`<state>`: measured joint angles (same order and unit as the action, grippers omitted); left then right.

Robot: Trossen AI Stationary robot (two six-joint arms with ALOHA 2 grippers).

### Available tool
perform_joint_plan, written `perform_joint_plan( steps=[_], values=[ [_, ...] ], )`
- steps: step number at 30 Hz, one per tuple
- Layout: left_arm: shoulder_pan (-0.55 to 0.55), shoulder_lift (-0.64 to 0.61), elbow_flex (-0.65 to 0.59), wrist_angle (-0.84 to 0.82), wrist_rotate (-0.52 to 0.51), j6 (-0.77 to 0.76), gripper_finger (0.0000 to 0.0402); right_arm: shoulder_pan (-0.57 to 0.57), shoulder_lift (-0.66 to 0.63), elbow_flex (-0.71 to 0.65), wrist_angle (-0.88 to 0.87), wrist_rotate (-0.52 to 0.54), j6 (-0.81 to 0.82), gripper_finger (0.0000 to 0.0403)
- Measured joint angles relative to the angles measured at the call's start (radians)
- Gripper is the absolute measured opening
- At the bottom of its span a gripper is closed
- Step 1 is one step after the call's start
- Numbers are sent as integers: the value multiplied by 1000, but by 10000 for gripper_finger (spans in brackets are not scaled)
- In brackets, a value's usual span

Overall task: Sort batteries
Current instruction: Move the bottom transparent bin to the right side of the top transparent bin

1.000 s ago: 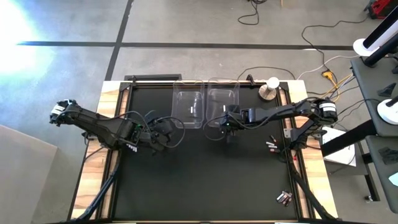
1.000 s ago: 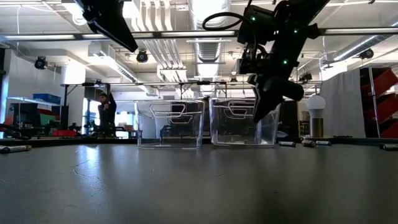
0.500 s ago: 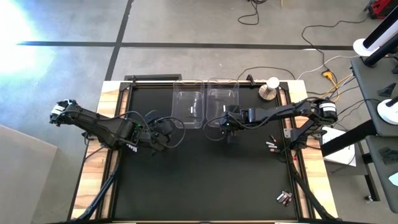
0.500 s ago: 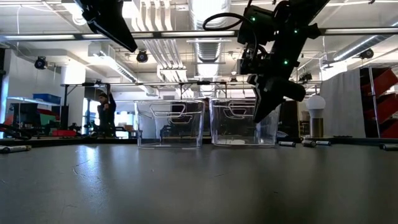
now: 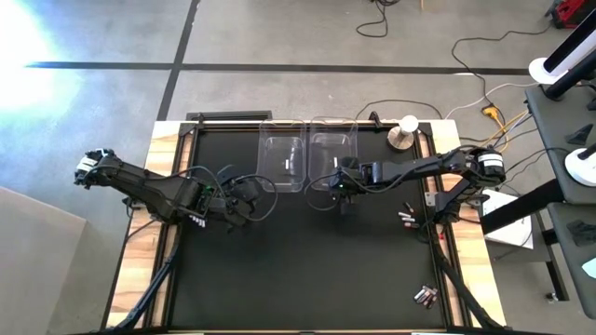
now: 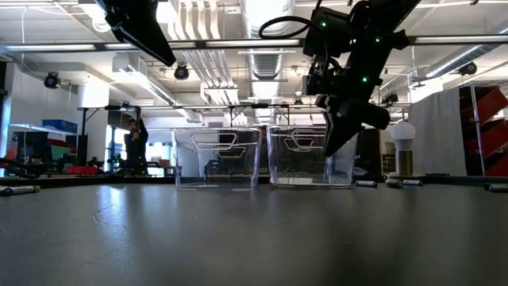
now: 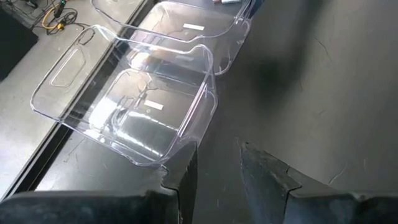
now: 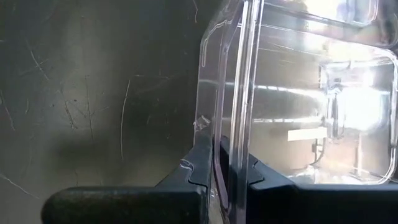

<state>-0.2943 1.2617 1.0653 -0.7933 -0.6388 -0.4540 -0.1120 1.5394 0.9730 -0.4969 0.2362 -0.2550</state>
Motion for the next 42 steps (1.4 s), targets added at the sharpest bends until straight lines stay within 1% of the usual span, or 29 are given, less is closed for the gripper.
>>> perform_joint_plan(
  steps=[5,10,15,21,32,39,42],
  values=[
    [0,0,0,0,4,-17,103,0,0,0,-2,0,8,13],
    [0,0,0,4,47,-18,103,0,0,0,-5,0,-7,13],
    [0,0,0,4,55,-6,103,0,0,0,-29,0,-8,13],
    [0,-6,0,-1,102,1,103,0,0,0,-30,0,-8,13],
    [-1,-47,0,-1,102,-4,103,1,0,0,-30,-5,-8,13],
    [-1,-49,0,-1,98,-7,103,1,0,0,-30,-7,-9,13],
    [-1,-49,0,-1,98,-7,103,1,-1,0,-29,-6,-14,27]
  ],
)
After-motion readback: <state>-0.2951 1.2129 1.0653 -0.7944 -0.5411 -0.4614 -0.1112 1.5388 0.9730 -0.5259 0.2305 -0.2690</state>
